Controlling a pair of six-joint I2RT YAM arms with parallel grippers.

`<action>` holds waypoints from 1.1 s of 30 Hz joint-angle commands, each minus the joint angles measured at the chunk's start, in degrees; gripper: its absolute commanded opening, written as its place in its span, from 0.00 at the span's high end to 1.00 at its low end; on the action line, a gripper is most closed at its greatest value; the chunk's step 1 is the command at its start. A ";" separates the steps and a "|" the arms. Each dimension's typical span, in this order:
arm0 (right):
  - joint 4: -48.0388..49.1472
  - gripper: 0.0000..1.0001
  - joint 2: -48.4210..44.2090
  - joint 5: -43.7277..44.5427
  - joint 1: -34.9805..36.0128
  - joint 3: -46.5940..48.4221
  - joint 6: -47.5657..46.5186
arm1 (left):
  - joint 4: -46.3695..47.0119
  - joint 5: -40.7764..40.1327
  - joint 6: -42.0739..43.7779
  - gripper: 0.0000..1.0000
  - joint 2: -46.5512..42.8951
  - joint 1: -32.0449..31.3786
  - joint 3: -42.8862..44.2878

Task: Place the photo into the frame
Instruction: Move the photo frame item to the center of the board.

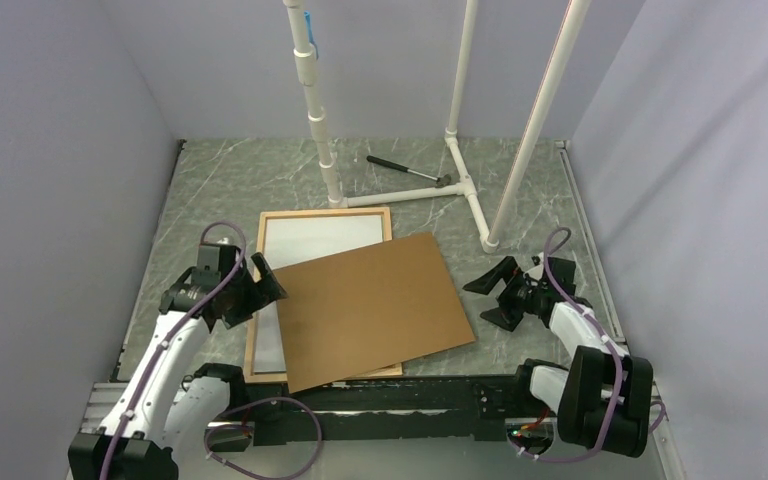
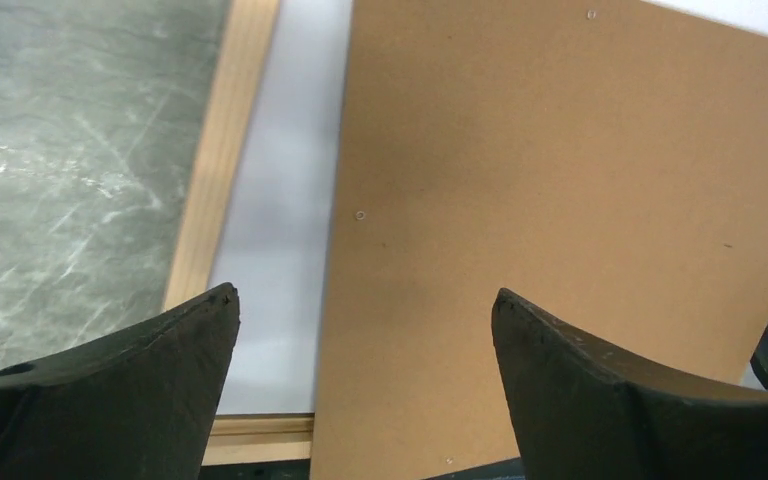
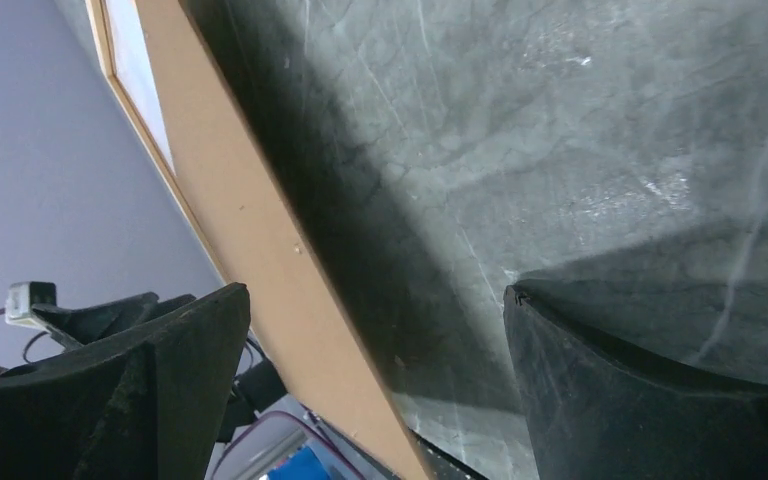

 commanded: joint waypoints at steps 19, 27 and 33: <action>-27.95 0.00 -26.69 2.71 4.98 -2.53 -0.79 | 4.70 12.05 -2.36 0.01 -1.15 -0.16 12.35; -33.40 0.00 -27.12 1.20 6.39 -6.29 -3.12 | 7.06 15.52 -1.59 0.01 5.15 -0.19 18.61; -30.93 0.02 -28.13 -0.88 7.74 -11.63 -1.41 | 14.43 17.19 -3.98 0.01 1.56 -0.12 7.89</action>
